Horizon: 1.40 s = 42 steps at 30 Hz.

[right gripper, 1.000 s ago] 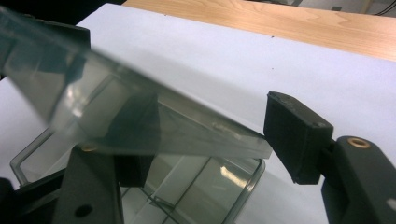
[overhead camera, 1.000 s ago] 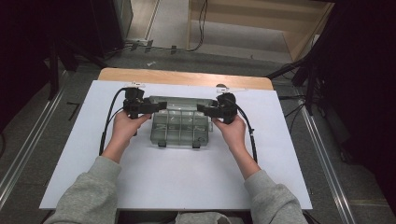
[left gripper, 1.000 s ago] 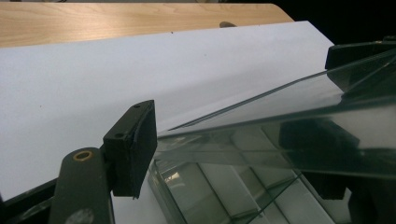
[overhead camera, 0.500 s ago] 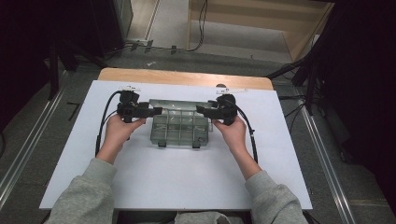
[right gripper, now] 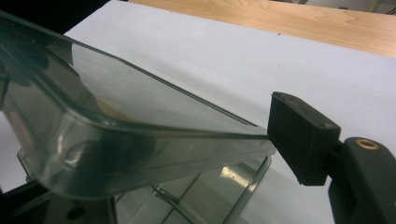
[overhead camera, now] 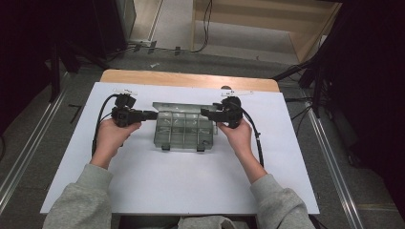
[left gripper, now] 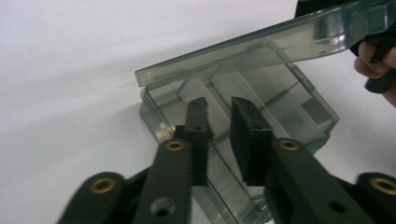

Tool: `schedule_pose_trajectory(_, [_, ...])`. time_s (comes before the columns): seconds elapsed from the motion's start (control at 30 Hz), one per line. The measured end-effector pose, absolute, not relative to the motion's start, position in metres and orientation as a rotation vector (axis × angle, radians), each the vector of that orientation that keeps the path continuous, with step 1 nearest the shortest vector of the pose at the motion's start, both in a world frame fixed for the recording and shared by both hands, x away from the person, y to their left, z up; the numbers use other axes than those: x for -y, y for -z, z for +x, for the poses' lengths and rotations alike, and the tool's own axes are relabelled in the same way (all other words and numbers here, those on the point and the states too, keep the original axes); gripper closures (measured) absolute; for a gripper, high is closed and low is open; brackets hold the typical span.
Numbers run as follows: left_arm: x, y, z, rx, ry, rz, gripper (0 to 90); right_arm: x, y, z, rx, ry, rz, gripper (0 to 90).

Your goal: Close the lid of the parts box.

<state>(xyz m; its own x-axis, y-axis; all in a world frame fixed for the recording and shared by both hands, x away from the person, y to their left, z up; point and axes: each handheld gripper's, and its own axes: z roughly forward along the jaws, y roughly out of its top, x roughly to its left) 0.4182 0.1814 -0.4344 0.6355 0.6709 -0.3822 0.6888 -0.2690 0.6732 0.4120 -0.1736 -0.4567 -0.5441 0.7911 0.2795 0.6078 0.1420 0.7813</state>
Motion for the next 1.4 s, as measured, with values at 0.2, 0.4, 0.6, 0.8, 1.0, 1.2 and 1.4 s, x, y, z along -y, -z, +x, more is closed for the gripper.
schedule_pose_trajectory(0.2, [-0.177, 0.432, 0.419, -1.026, 0.047, 2.014, 89.9, 0.174, 0.457, 0.41, -2.217, -1.353, 1.369, 30.3])
schedule_pose_trajectory(0.4, [-0.174, 0.429, 0.421, -1.017, 0.055, 2.01, 89.8, 0.176, 0.458, 0.407, -2.216, -1.345, 1.376, 30.2])
schedule_pose_trajectory(0.6, [-0.177, 0.431, 0.426, -1.029, 0.093, 1.998, 89.6, 0.177, 0.462, 0.404, -2.219, -1.335, 1.387, 30.2])
schedule_pose_trajectory(0.8, [-0.178, 0.429, 0.427, -1.019, 0.098, 2.002, 89.5, 0.182, 0.464, 0.4, -2.224, -1.344, 1.418, 30.2])
schedule_pose_trajectory(1.0, [-0.178, 0.429, 0.428, -1.015, 0.115, 2.001, 89.4, 0.189, 0.461, 0.392, -2.244, -1.36, 1.428, 30.2])
schedule_pose_trajectory(1.2, [-0.177, 0.429, 0.429, -1.012, 0.118, 2.01, 89.4, 0.2, 0.456, 0.385, -2.265, -1.366, 1.431, 30.7])
schedule_pose_trajectory(1.4, [-0.177, 0.429, 0.429, -1.009, 0.126, 2.016, 89.4, 0.213, 0.451, 0.381, -2.29, -1.36, 1.47, 31.6])
